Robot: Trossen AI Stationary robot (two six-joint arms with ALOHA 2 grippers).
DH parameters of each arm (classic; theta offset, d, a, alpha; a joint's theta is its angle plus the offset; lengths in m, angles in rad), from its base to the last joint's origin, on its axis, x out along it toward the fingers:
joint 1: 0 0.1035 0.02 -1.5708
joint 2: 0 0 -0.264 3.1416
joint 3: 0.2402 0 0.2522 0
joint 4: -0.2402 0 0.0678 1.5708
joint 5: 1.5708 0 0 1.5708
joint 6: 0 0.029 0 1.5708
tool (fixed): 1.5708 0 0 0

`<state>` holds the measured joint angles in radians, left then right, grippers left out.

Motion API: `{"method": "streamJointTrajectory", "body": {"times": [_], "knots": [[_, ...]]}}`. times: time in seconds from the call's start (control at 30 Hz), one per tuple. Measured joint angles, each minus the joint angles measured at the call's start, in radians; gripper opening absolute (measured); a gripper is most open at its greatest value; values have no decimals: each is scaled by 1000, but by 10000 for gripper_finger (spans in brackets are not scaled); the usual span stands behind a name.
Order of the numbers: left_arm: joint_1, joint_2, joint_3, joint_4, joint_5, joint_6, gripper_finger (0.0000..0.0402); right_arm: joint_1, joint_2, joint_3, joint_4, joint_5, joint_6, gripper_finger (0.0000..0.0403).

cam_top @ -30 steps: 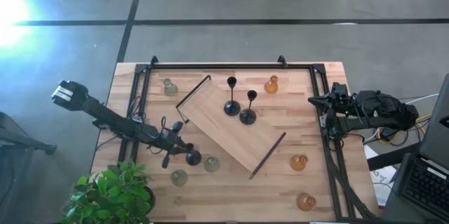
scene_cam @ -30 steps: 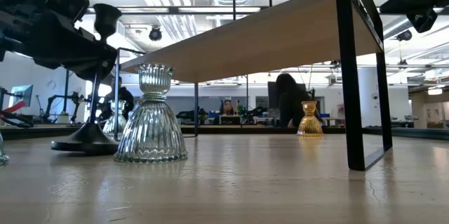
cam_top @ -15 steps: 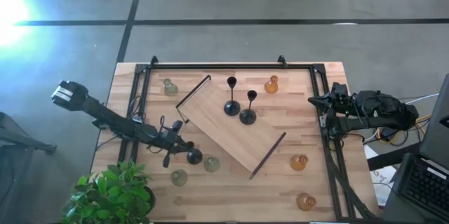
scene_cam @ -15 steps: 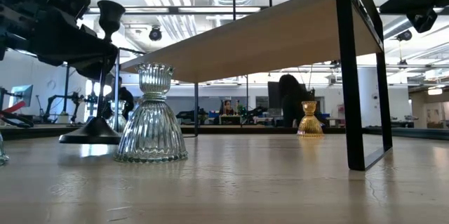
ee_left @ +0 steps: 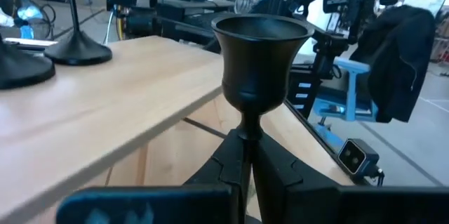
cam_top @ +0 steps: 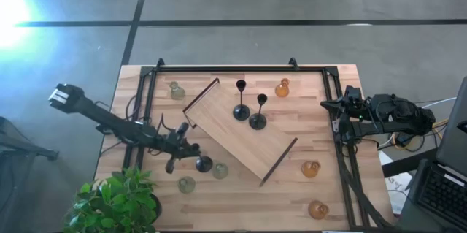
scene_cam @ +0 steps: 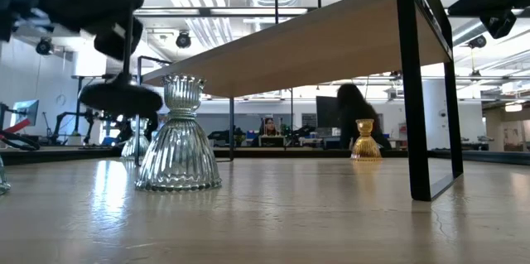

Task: Pick & Place candle stick holders
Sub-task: Put the black candle holder on the shelf

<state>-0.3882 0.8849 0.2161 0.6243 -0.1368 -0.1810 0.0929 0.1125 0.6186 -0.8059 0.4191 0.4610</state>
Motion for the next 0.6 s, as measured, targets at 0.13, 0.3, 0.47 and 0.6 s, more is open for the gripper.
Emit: {"method": "streamJointTrajectory", "body": {"times": [0.13,0.3,0.47,0.6], "knots": [[0,-38,121,-196,0,1,15,0,0,0,0,0,0,8],[0,-63,312,-466,-38,31,15,0,0,0,0,0,0,8],[2,-36,478,-638,-135,52,15,0,0,0,0,0,0,8],[22,20,549,-641,-196,54,15,0,0,0,0,0,0,9]]}}
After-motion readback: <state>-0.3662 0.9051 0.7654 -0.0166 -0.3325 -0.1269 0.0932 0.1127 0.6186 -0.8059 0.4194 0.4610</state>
